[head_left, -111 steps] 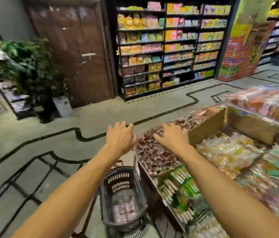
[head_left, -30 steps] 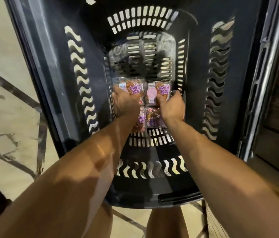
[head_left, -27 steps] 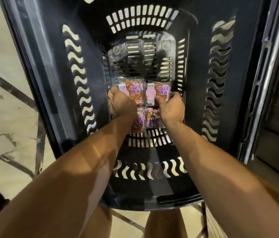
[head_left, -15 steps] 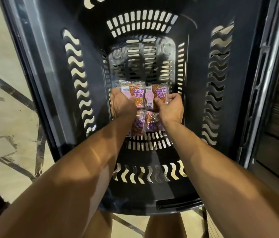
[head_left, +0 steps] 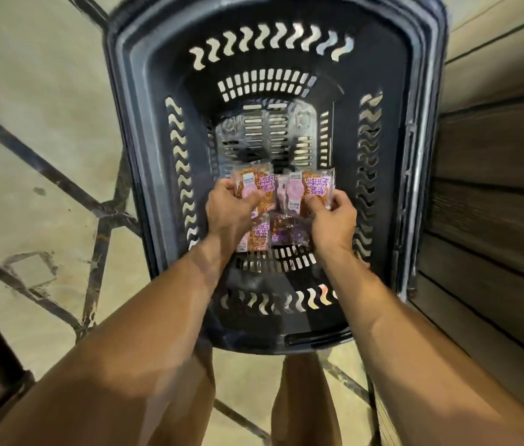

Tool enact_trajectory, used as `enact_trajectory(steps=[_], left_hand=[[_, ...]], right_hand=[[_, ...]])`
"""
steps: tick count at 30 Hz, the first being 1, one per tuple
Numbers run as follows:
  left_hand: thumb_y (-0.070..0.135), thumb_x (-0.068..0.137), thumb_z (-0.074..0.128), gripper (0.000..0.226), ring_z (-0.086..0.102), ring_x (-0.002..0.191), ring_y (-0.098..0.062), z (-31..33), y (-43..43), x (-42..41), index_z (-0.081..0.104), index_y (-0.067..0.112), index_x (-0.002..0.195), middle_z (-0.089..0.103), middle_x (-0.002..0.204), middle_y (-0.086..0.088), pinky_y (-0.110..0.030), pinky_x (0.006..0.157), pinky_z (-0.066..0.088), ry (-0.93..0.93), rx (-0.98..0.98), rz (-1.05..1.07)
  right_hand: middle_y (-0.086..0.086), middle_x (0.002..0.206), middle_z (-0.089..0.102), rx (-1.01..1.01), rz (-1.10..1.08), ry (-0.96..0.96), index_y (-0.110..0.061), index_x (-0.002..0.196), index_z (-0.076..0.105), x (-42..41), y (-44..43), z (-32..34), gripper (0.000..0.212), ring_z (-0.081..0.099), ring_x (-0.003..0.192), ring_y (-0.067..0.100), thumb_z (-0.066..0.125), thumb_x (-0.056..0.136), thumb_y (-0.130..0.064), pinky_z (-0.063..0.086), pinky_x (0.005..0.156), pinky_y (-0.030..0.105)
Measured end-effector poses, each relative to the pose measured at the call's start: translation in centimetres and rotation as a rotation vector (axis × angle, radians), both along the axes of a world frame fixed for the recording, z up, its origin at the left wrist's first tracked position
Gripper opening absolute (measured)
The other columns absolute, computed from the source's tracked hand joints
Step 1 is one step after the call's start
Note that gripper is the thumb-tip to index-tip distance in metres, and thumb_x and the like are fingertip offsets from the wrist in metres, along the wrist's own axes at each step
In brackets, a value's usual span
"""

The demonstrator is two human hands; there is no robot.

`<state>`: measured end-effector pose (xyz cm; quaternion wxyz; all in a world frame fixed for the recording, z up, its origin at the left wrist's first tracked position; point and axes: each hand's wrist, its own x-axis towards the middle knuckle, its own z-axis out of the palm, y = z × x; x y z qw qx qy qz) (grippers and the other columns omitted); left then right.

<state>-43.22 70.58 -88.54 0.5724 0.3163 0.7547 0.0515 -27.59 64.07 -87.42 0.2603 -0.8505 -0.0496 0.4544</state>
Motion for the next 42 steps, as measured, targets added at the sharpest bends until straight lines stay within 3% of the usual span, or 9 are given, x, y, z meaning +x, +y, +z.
enact_trajectory(steps=[4, 9, 14, 21, 27, 31, 34, 38, 42], left_hand=[[0.047, 0.067, 0.095, 0.068, 0.076, 0.096, -0.021, 7.6, 1.1, -1.5, 0.063, 0.016, 0.119, 0.076, 0.109, 0.0, -0.047, 0.091, 0.062, -0.049, -0.022, 0.033], [0.031, 0.079, 0.091, 0.03, 0.062, 0.062, 0.002, 22.6, 2.7, -3.5, 0.069, 0.017, 0.094, 0.068, 0.075, 0.007, -0.017, 0.061, 0.048, -0.095, 0.03, 0.008], [0.025, 0.075, 0.094, 0.036, 0.078, 0.09, -0.026, 38.0, 4.3, -5.6, 0.075, 0.015, 0.104, 0.081, 0.096, -0.003, -0.05, 0.091, 0.062, -0.155, 0.075, 0.041], [0.019, 0.082, 0.088, 0.039, 0.078, 0.096, -0.028, 56.5, 3.3, -6.4, 0.073, 0.015, 0.118, 0.081, 0.104, -0.007, -0.05, 0.094, 0.061, -0.319, 0.198, 0.002], [0.026, 0.079, 0.086, 0.045, 0.079, 0.089, -0.024, 69.7, 6.1, -5.1, 0.07, 0.014, 0.119, 0.081, 0.099, -0.006, -0.039, 0.079, 0.062, -0.463, 0.29, -0.192], [0.031, 0.076, 0.086, 0.053, 0.078, 0.088, -0.028, 74.6, 8.3, -4.2, 0.068, 0.007, 0.121, 0.08, 0.102, -0.013, -0.036, 0.075, 0.061, -0.56, 0.261, -0.324], [0.028, 0.072, 0.085, 0.057, 0.079, 0.085, -0.025, 78.0, 9.7, -2.6, 0.068, 0.003, 0.121, 0.079, 0.103, -0.016, -0.031, 0.07, 0.063, -0.635, 0.243, -0.427], [0.012, 0.088, 0.077, 0.029, 0.077, 0.069, -0.018, 81.7, 9.2, 0.4, 0.069, -0.001, 0.112, 0.08, 0.091, -0.015, -0.025, 0.057, 0.06, -0.708, 0.192, -0.596], [0.017, 0.075, 0.085, 0.053, 0.076, 0.078, -0.024, 83.5, 6.1, 3.9, 0.067, -0.003, 0.121, 0.079, 0.101, -0.019, -0.031, 0.066, 0.064, -0.741, 0.121, -0.782]], right_hand=[[0.0, 0.078, 0.064, 0.077, -0.071, 0.036, 0.0, 0.101, 0.065, 0.3, 0.4, 7.5, 0.009, 0.063, 0.059, 0.001, 0.068, 0.095, -0.006, 0.052, 0.052, 0.019], [0.001, 0.07, 0.061, 0.191, -0.155, 0.067, -0.006, 0.093, 0.066, -0.1, 2.0, 22.6, 0.011, 0.052, 0.05, 0.0, 0.073, 0.085, -0.01, 0.043, 0.054, 0.023], [0.009, 0.082, 0.068, 0.289, -0.1, 0.193, 0.005, 0.104, 0.069, -0.9, 2.8, 37.4, 0.016, 0.064, 0.067, 0.015, 0.071, 0.095, -0.009, 0.057, 0.059, 0.032], [0.024, 0.094, 0.07, 0.424, -0.043, 0.294, -0.011, 0.094, 0.073, 0.0, 2.7, 53.4, 0.04, 0.064, 0.087, 0.035, 0.082, 0.072, -0.044, 0.054, 0.088, 0.06], [0.019, 0.089, 0.064, 0.568, -0.132, 0.306, -0.007, 0.096, 0.073, 2.4, 2.5, 67.9, 0.034, 0.062, 0.073, 0.03, 0.08, 0.078, -0.036, 0.049, 0.07, 0.041], [0.016, 0.1, 0.074, 0.645, -0.242, 0.361, -0.001, 0.125, 0.069, 3.3, 1.6, 73.0, 0.043, 0.069, 0.084, 0.028, 0.07, 0.092, -0.029, 0.057, 0.074, 0.038], [0.016, 0.09, 0.071, 0.743, -0.38, 0.349, 0.0, 0.119, 0.067, 3.4, -0.3, 76.6, 0.024, 0.068, 0.06, 0.019, 0.059, 0.103, -0.016, 0.055, 0.047, 0.029], [0.015, 0.097, 0.077, 0.832, -0.538, 0.274, -0.001, 0.117, 0.07, 3.0, -4.1, 79.5, 0.024, 0.074, 0.078, 0.023, 0.06, 0.103, -0.018, 0.063, 0.077, 0.043], [0.012, 0.091, 0.078, 0.846, -0.681, 0.15, -0.004, 0.11, 0.071, 2.1, -10.0, 81.4, 0.017, 0.075, 0.074, 0.02, 0.061, 0.102, -0.016, 0.06, 0.064, 0.034]])
